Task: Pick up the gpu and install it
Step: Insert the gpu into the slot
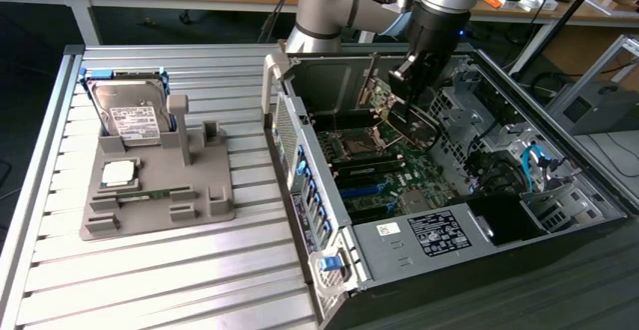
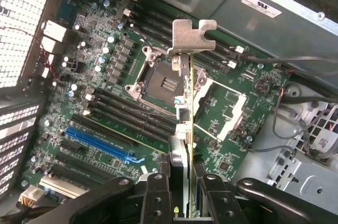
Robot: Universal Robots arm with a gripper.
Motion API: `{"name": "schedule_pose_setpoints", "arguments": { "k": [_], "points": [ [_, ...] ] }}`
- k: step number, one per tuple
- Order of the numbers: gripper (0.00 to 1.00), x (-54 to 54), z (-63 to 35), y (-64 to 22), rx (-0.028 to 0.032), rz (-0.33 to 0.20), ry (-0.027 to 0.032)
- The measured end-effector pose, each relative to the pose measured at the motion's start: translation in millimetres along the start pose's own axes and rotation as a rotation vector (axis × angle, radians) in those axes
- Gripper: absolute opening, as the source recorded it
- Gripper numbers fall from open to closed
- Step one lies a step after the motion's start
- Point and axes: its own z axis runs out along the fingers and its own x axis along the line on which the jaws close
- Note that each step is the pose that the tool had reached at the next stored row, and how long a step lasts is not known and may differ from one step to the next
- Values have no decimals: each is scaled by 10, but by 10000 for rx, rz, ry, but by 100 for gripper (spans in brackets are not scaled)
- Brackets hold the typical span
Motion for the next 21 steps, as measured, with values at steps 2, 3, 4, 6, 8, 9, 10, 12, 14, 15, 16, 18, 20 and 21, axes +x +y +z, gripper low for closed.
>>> {"name": "schedule_pose_setpoints", "arguments": {
  "k": [2,3,4,6,8,9,10,12,14,15,16,18,20,21],
  "points": [
    [27,0,0,0,0,-61,-6],
    [27,0,0,0,0,-106,-9],
    [27,0,0,0,-1,-147,-13],
    [27,0,0,0,-1,-227,-21],
    [27,0,0,0,-1,-281,-26],
    [27,0,0,0,-1,-308,-28],
    [27,0,0,0,-1,-337,-31],
    [27,0,0,0,-1,-390,-36],
    [27,0,0,0,-2,-449,-41],
    [27,0,0,0,-2,-477,-44],
    [27,0,0,0,-2,-518,-47],
    [27,0,0,0,-2,-592,-54],
    [27,0,0,0,-2,-648,-59],
    [27,0,0,0,-2,-687,-62]
  ]
}}
